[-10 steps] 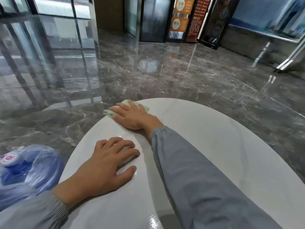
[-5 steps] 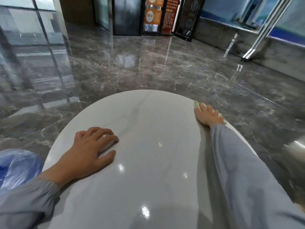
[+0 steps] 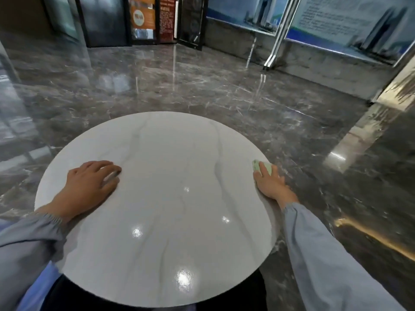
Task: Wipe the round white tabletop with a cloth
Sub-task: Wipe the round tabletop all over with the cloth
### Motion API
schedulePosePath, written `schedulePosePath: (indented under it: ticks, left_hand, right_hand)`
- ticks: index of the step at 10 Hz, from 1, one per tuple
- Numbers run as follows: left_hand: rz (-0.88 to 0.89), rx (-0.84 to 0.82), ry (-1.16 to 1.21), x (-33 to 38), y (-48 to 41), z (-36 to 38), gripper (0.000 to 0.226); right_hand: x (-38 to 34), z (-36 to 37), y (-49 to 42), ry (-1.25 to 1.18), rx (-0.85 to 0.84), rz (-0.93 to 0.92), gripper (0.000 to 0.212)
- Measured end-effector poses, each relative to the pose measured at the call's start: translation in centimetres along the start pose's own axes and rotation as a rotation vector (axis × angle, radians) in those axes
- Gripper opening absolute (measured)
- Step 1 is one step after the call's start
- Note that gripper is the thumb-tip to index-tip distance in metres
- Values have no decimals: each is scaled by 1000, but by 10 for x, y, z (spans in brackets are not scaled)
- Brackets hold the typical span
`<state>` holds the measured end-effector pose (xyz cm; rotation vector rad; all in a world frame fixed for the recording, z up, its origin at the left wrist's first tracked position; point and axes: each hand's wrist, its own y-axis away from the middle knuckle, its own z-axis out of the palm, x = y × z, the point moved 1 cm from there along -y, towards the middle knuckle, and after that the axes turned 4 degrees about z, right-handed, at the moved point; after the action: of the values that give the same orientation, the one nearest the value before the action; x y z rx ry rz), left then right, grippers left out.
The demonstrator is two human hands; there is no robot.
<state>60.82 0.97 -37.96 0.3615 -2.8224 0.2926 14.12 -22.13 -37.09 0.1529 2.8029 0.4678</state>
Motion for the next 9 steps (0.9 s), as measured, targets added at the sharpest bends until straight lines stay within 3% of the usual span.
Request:
schedulePosePath:
  ticks: [2, 3, 4, 5, 6, 7, 9]
  left_hand:
    - [163, 188, 116, 45, 70, -6, 56]
    - [204, 256, 150, 63, 106, -1, 51]
    - [243, 299, 176, 83, 129, 7, 43]
    - [266, 295, 184, 99, 143, 19, 36]
    - [320, 260, 200, 116, 153, 29, 33]
    - [398, 237, 214, 139, 158, 35, 32]
    - [543, 209, 185, 182, 165, 41, 30]
  right_hand:
    - [26, 38, 81, -3, -8, -28, 57]
    - [23, 66, 125, 104, 37, -54, 52]
    - [8, 88, 175, 61, 42, 29, 53]
    - [-1, 112, 223, 55, 77, 8, 55]
    - [-4, 123, 271, -260, 155, 42, 70]
    - [-16, 131, 290, -221, 65, -37, 82]
    - [-10, 115, 303, -135, -39, -123, 71]
